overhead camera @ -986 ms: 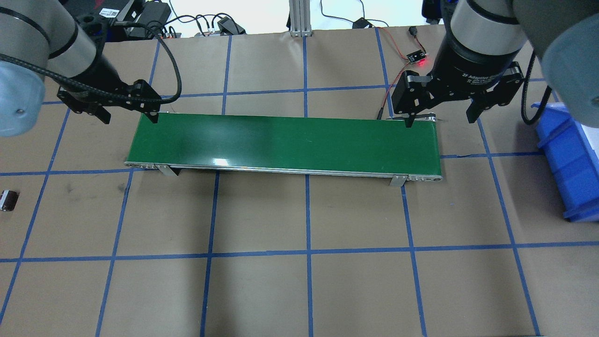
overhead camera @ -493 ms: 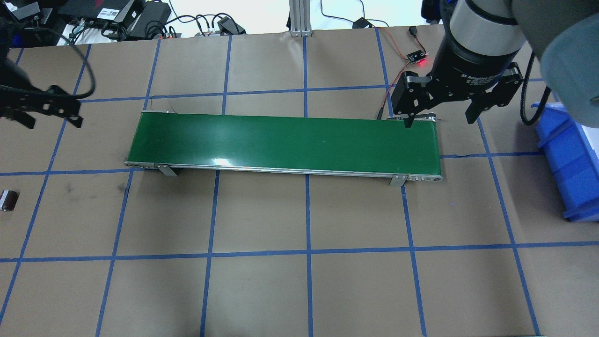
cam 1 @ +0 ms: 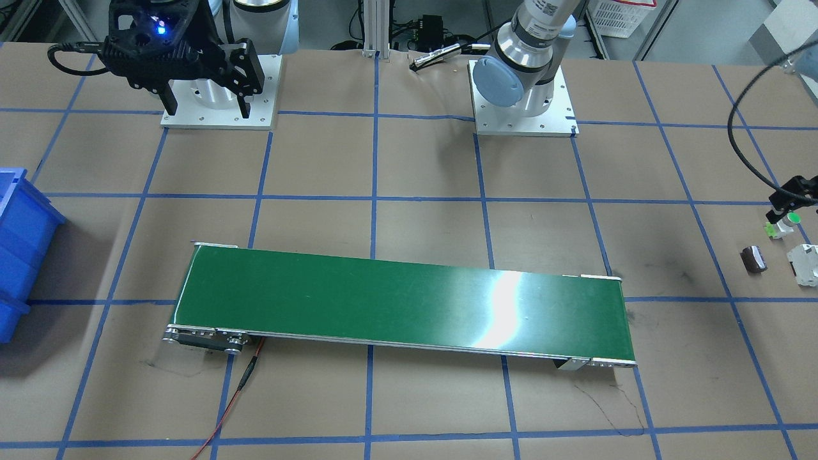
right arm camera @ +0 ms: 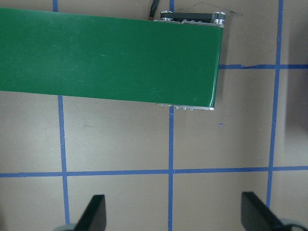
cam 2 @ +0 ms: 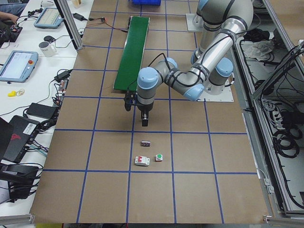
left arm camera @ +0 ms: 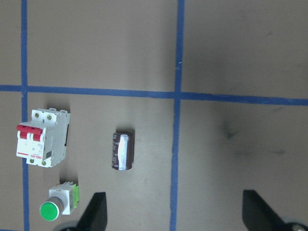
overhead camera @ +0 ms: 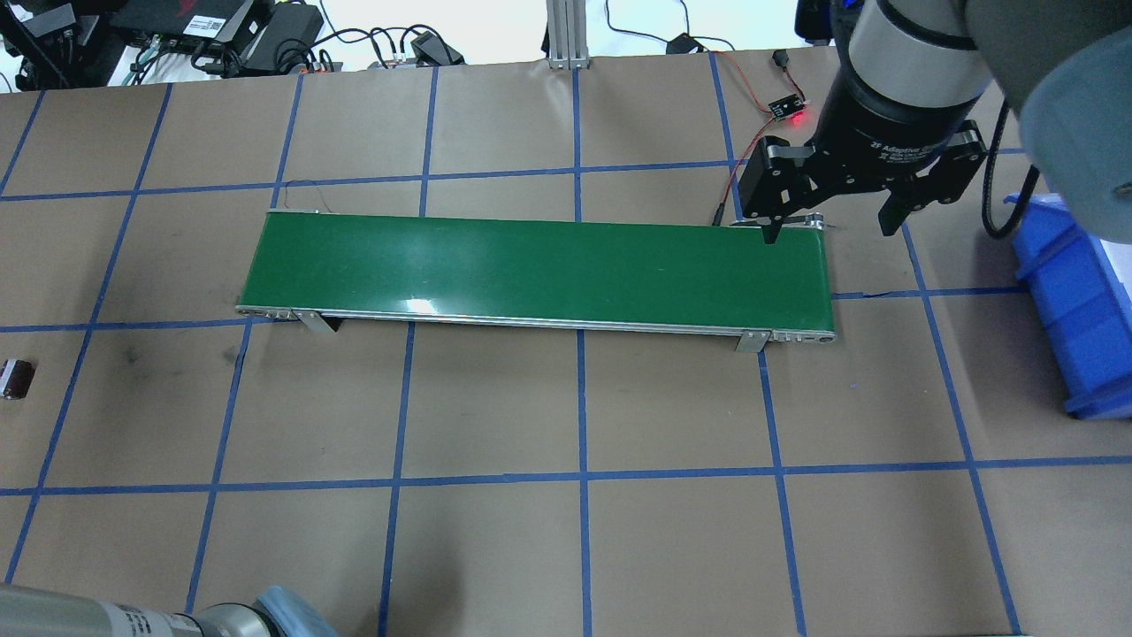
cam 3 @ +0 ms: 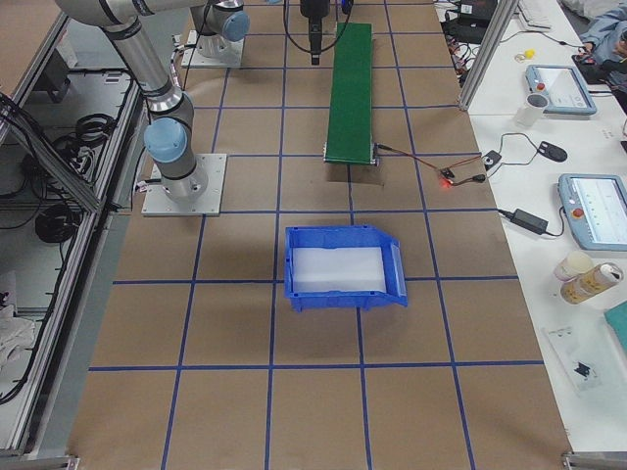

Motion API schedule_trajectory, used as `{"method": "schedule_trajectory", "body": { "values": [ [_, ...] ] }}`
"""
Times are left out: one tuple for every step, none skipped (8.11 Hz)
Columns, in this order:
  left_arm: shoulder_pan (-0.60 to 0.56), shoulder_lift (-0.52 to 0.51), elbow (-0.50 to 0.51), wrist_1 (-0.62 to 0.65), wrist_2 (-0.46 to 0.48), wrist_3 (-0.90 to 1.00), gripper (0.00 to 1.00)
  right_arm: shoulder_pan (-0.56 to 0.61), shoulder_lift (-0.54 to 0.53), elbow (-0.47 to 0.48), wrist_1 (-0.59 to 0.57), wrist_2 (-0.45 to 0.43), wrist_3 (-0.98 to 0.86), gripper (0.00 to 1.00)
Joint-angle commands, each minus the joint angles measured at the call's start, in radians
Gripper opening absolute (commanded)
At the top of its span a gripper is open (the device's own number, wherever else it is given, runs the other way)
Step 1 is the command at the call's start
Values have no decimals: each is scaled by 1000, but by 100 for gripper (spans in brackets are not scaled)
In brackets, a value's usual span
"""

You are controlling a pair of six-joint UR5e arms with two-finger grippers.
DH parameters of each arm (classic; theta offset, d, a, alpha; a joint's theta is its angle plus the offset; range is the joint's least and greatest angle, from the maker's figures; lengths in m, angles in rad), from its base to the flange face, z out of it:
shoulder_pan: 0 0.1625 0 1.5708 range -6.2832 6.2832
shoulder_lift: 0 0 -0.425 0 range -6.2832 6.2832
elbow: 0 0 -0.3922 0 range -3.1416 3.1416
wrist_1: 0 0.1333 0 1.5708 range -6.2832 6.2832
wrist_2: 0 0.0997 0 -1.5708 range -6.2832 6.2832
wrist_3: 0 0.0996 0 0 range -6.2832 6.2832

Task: Move capacitor from left to right
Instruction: 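Lower the left gripper and grasp the brown capacitor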

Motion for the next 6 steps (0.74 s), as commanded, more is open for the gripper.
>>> {"method": "schedule_trajectory", "body": {
  "values": [
    [75, -152, 5, 110, 0, 18, 100, 0, 0, 0, 0, 0, 0, 100],
    [80, -186, 7, 113, 0, 13, 100, 0, 0, 0, 0, 0, 0, 100],
    [80, -209, 4, 116, 1, 10, 100, 0, 0, 0, 0, 1, 0, 100],
    [81, -224, 7, 118, 4, 10, 100, 0, 0, 0, 0, 1, 0, 100],
    [80, -238, -1, 153, 6, 10, 100, 0, 0, 0, 0, 1, 0, 100],
    [80, -258, -2, 179, 7, 10, 100, 0, 0, 0, 0, 1, 0, 100]
  ]
}}
